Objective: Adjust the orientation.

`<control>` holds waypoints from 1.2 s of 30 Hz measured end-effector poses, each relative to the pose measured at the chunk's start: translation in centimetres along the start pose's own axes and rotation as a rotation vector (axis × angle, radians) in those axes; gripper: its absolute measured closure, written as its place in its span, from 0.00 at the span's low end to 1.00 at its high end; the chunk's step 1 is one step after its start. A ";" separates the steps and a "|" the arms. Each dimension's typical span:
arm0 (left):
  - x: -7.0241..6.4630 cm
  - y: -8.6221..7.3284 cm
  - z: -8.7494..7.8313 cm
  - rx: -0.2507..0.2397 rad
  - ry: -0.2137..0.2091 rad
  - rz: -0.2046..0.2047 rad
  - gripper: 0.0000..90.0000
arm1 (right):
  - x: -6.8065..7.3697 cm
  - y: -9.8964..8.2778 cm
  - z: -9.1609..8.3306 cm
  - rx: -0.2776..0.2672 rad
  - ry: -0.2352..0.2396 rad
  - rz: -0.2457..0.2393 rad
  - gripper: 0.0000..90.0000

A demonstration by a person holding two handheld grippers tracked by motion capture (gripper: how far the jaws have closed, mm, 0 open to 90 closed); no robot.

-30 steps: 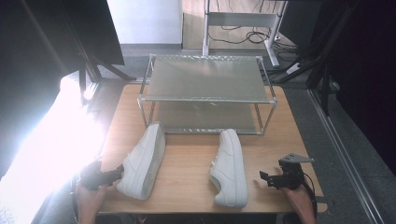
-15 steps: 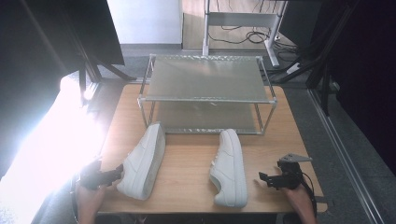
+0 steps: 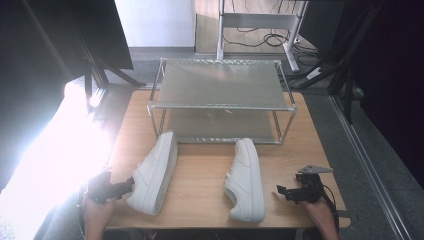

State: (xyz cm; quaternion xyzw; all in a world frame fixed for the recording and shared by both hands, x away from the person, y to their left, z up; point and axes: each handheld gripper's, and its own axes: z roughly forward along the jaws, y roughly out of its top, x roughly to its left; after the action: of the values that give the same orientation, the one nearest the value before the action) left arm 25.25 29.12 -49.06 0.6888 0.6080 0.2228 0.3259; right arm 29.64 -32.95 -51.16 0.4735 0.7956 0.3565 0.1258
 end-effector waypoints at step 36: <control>-6.9 2.6 0.7 -0.078 -0.300 0.085 0.00 | 0.0 0.0 0.0 0.000 0.009 0.004 0.06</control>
State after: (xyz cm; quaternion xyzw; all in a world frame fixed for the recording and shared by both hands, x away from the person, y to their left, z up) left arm 26.43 22.14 -47.02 0.7263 0.5138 0.1544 0.4297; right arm 29.62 -32.98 -51.15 0.4736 0.7951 0.3588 0.1217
